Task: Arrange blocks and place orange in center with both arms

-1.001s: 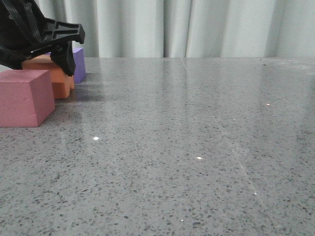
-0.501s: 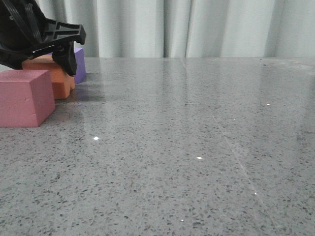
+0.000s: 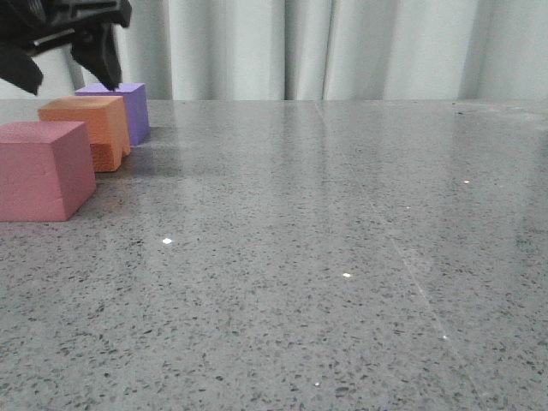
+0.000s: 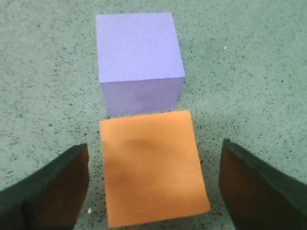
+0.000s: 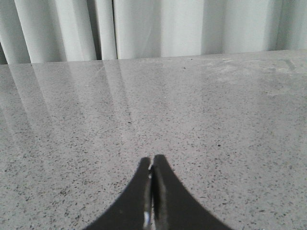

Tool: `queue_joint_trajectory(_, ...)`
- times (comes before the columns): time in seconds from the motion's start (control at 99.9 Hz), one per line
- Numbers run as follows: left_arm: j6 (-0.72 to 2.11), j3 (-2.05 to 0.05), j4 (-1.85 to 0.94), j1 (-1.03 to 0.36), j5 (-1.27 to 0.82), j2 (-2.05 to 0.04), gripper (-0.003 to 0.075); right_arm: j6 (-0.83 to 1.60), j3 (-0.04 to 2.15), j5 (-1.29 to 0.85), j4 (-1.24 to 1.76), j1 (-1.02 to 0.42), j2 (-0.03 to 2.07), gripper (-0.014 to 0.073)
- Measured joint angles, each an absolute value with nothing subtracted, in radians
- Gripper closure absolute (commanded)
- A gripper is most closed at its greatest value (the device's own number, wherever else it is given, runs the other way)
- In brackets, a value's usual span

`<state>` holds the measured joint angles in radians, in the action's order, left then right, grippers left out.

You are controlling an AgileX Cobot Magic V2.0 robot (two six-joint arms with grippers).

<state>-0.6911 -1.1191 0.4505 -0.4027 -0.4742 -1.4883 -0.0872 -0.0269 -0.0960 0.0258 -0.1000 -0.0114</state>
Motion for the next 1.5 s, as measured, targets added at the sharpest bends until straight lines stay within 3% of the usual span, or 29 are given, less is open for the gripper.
queue_joint_trajectory(0.28, -0.681, -1.116, 0.459, -0.403, -0.535, -1.299, 0.0184, -0.087, -0.027, -0.096, 0.026, -0.100, -0.011, 0.0661)
queue_joint_trajectory(0.411, -0.681, -1.077, 0.495, -0.403, -0.548, -1.182, 0.0231, -0.087, -0.027, -0.096, 0.026, -0.100, -0.011, 0.0661)
queue_joint_trajectory(0.551, -0.681, -0.991, 0.521, -0.403, -0.553, -1.045, 0.0348, -0.087, -0.027, -0.096, 0.026, -0.100, -0.011, 0.0661)
queue_joint_trajectory(0.741, -0.681, -0.841, 0.532, -0.403, -0.558, -0.857, 0.0589, -0.087, -0.027, -0.096, 0.026, -0.100, -0.011, 0.0661)
queue_joint_trajectory(0.891, -0.681, -0.724, 0.541, -0.403, -0.562, -0.717, 0.0737, -0.087, -0.027, -0.096, 0.026, -0.100, -0.011, 0.0661)
queue_joint_trajectory(1.202, -0.681, -0.546, 0.549, -0.403, -0.555, -0.494, 0.0739, -0.087, -0.027, -0.096, 0.026, -0.100, -0.011, 0.0661)
queue_joint_trajectory(1.502, -0.681, -0.514, 0.549, -0.403, -0.553, -0.470, 0.0739, -0.087, -0.027, -0.096, 0.026, -0.100, -0.011, 0.0661)
